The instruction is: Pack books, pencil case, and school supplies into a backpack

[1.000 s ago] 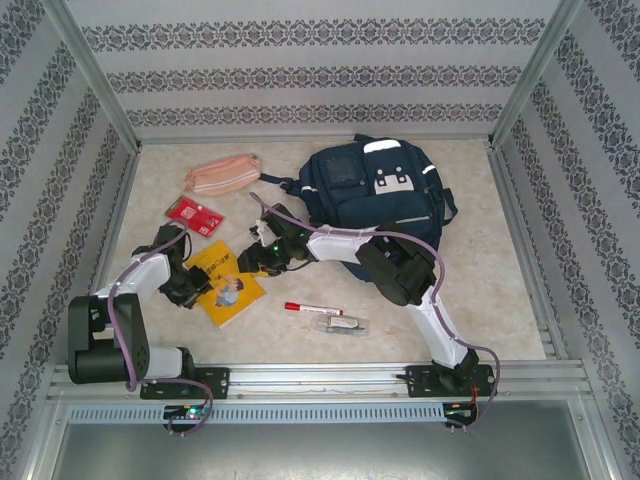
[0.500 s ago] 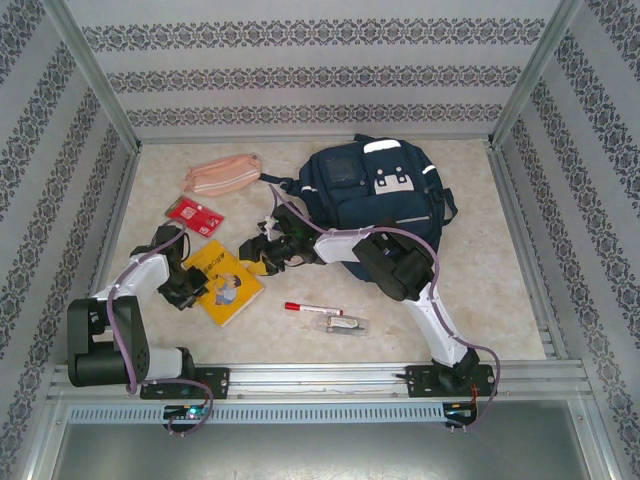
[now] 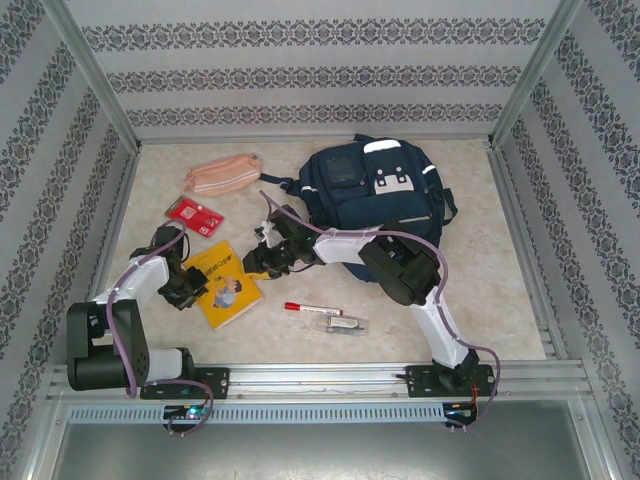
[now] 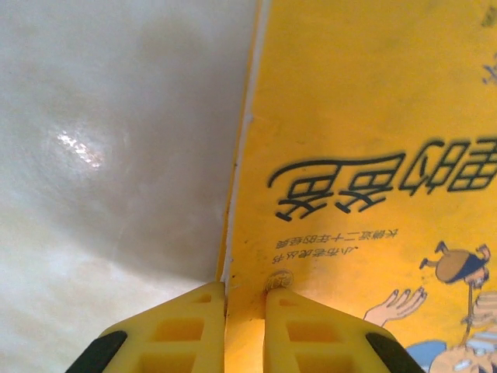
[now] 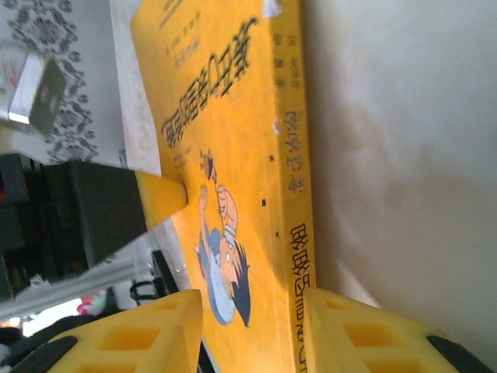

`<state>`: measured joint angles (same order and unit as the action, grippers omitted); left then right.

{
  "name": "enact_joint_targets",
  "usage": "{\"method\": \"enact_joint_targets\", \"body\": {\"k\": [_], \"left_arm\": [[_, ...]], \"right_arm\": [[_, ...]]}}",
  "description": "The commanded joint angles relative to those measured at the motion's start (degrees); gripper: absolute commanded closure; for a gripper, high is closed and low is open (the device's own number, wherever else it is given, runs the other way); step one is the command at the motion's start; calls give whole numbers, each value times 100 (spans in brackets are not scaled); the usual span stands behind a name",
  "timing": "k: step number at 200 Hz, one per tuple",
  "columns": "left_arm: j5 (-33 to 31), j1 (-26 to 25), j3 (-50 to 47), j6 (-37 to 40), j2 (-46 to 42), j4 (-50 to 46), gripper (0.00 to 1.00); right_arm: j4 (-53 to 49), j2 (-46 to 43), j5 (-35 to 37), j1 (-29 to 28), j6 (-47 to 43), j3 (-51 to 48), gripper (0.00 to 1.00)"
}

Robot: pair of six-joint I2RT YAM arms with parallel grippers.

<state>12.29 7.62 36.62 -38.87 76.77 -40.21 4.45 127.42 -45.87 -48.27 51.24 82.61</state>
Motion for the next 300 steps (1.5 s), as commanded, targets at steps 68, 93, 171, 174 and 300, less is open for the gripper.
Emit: {"method": "enact_joint_targets", "body": {"k": [68, 93, 171, 174, 300], "left_arm": [[489, -68, -536, 11, 408, 826, 85], [591, -73, -572, -35, 422, 915, 85], [898, -76, -672, -138, 400, 1054, 90], [924, -77, -677, -141, 396, 1070, 91], [1521, -68, -649, -291, 246, 1348, 98]], "right_arm": [[-383, -56, -207, -668, -123, 288, 62], [-207, 91, -331, -675, 245, 347, 61], [2126, 611, -1593, -867, 1951, 660, 61], [2301, 628, -1651, -871, 2041, 660, 61], [1892, 381, -990, -670, 1759, 9, 67]]}}
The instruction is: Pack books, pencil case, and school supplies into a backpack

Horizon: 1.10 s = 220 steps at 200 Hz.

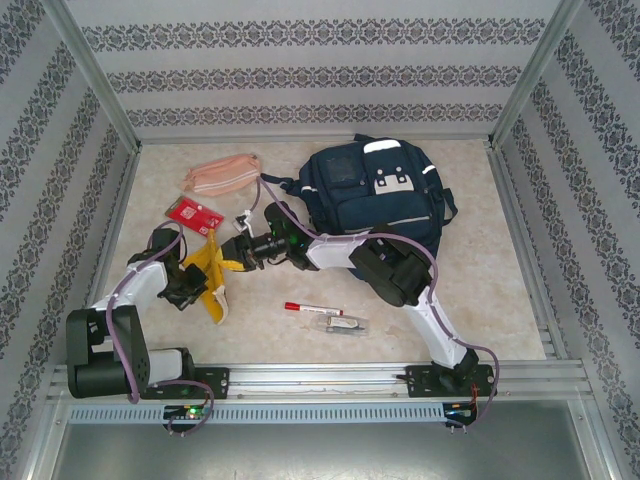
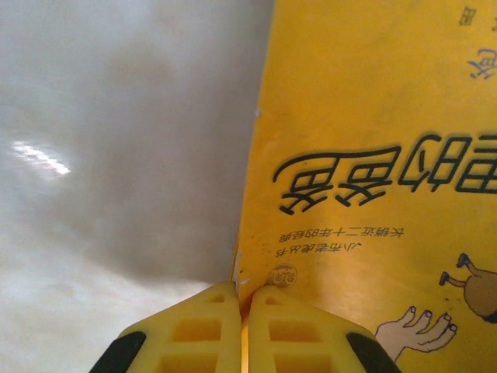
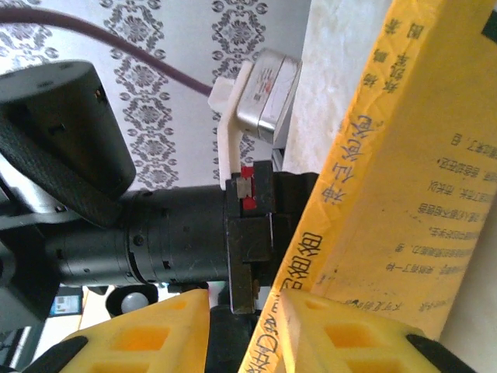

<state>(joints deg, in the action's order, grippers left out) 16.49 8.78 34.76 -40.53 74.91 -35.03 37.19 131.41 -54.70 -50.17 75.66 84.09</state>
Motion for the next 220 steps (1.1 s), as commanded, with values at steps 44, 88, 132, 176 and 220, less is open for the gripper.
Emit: {"method": "enact_joint_targets", "body": {"k": [44, 88, 132, 176, 220], "left_arm": [[1369, -192, -444, -38, 613, 963, 96], [1259, -192, -332, 11, 606, 875, 96], [1127, -192, -394, 79, 699, 876, 96], [1018, -192, -484, 94, 769, 1027, 96], [880, -192, -470, 116, 798, 963, 96]], "right_arm": [[-2375, 4, 88, -479, -1060, -47, 65], [-3069, 97, 269, -455, -1172, 113, 58], [-3170, 119, 468, -326, -1142, -78, 56], [-3797, 185, 739, -340, -1014, -13, 49], [-3772, 92, 821, -176, -927, -235, 35]]}}
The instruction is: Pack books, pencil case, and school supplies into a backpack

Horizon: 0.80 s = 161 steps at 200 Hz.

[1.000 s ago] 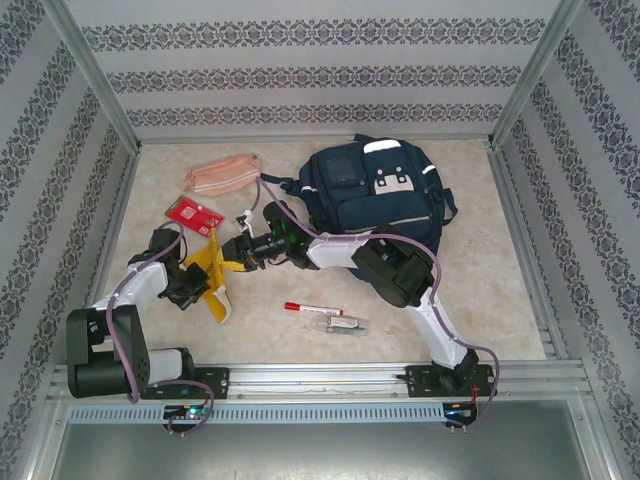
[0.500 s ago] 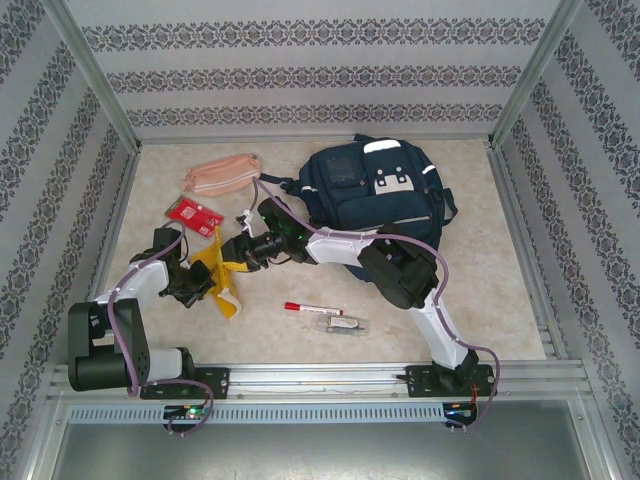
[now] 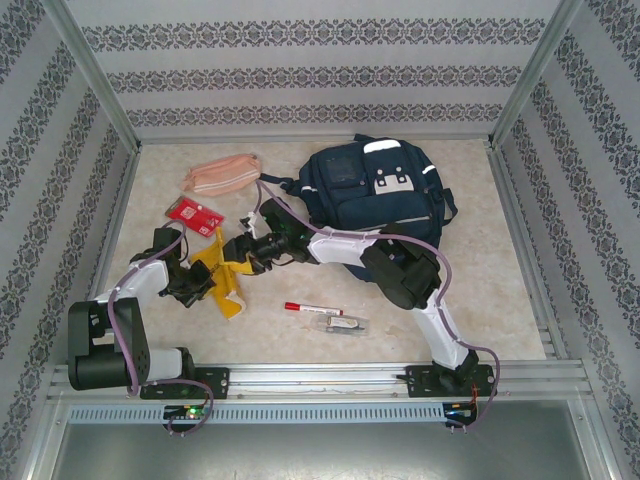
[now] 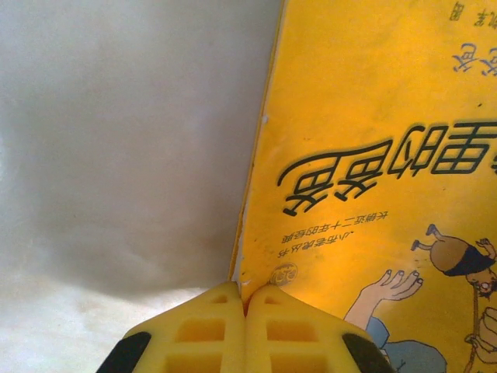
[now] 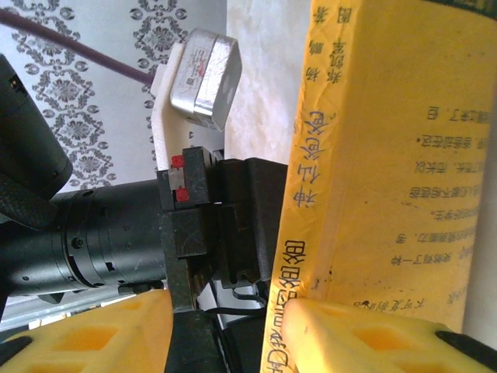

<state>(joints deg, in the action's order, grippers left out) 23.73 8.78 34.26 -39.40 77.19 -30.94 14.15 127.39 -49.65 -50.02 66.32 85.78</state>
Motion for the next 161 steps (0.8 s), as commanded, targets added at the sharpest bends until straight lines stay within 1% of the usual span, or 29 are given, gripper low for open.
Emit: {"method": "enact_joint_targets", "body": {"k": [1, 11, 30, 54, 64, 80, 94, 101, 115, 125, 131, 142, 150, 161], "left_arm": [[157, -192, -424, 2, 570, 554, 96], [92, -192, -453, -11, 561, 556, 97], [27, -192, -477, 6, 586, 548, 97], [49, -185, -483, 21, 611, 536, 97], [37, -189, -486, 24, 604, 546, 97], [44, -192, -482, 37, 596, 536, 97], [83, -191, -475, 31, 563, 538, 97], [111, -190, -485, 21, 521, 545, 97], [181, -192, -471, 20, 442, 536, 97], [254, -192, -446, 38, 405, 520, 97], [292, -192, -413, 52, 407, 478, 97], [334, -192, -364, 80, 411, 398, 97], [352, -192, -313, 98, 406, 344, 96], [358, -192, -258, 119, 361, 255, 96]], "right_arm": [[-1494, 491, 320, -192, -8, -399, 35], [-1668, 449, 450, -184, -98, -386, 31], [-1770, 396, 620, -141, -146, -411, 29], [-1548, 392, 560, -93, -100, -441, 29], [-1458, 392, 411, -101, -134, -386, 31], [-1218, 377, 163, -127, -136, -339, 36], [-1308, 353, 96, -138, -203, -270, 39], [-1595, 324, 201, -139, -363, -207, 40], [-1943, 269, 413, -139, -620, -158, 47], [-1924, 275, 387, -147, -661, -166, 61], [-1900, 298, 309, -150, -686, -160, 66], [-1823, 309, 213, -187, -732, -153, 70], [-1725, 281, 160, -208, -785, -171, 71], [-1684, 189, 202, -220, -925, -193, 77]]}}
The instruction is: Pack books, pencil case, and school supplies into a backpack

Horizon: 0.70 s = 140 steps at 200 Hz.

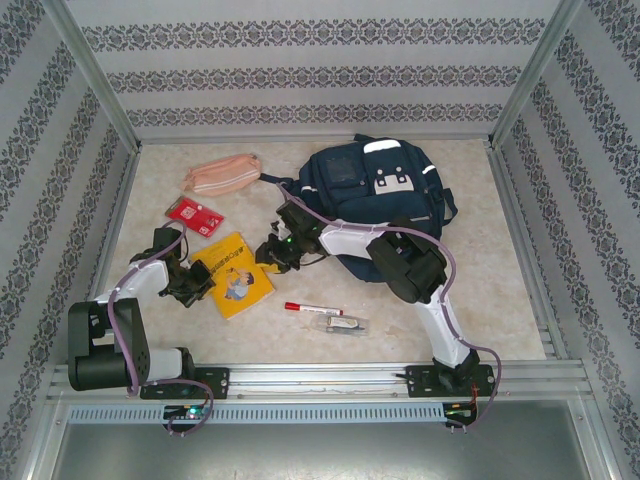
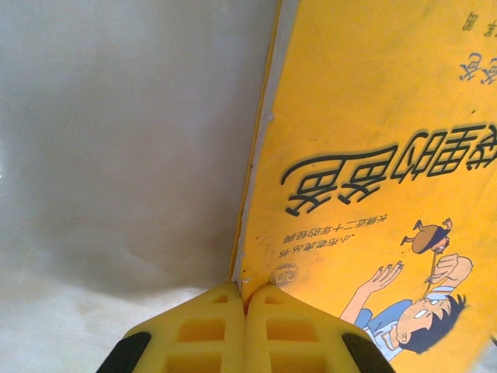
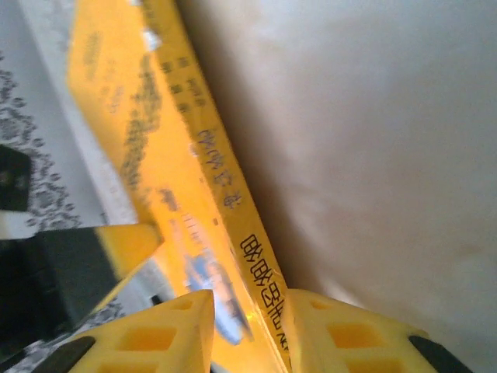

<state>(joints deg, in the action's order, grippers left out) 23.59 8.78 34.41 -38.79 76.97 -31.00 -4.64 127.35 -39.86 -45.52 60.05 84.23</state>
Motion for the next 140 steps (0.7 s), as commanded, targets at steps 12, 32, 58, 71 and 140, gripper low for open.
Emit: {"method": "enact_joint_targets", "body": {"k": [12, 32, 58, 71, 140], "left_arm": [[336, -192, -166, 126, 284, 124, 95], [120, -192, 43, 250, 98, -170, 95], [-23, -192, 292, 344, 56, -538, 94], [-123, -192, 391, 402, 63, -710, 92], [-412, -192, 371, 342, 364, -966, 92]], "right_arm": [[12, 74, -628, -661, -486, -38, 83], [-422, -62, -428, -640, -860, 9, 87], [-1022, -297, -201, -636, -1515, 165, 73], [-1888, -448, 409, -590, -2094, 444, 64], [-4170, 155, 2262, -793, -3160, 2008, 55]]}}
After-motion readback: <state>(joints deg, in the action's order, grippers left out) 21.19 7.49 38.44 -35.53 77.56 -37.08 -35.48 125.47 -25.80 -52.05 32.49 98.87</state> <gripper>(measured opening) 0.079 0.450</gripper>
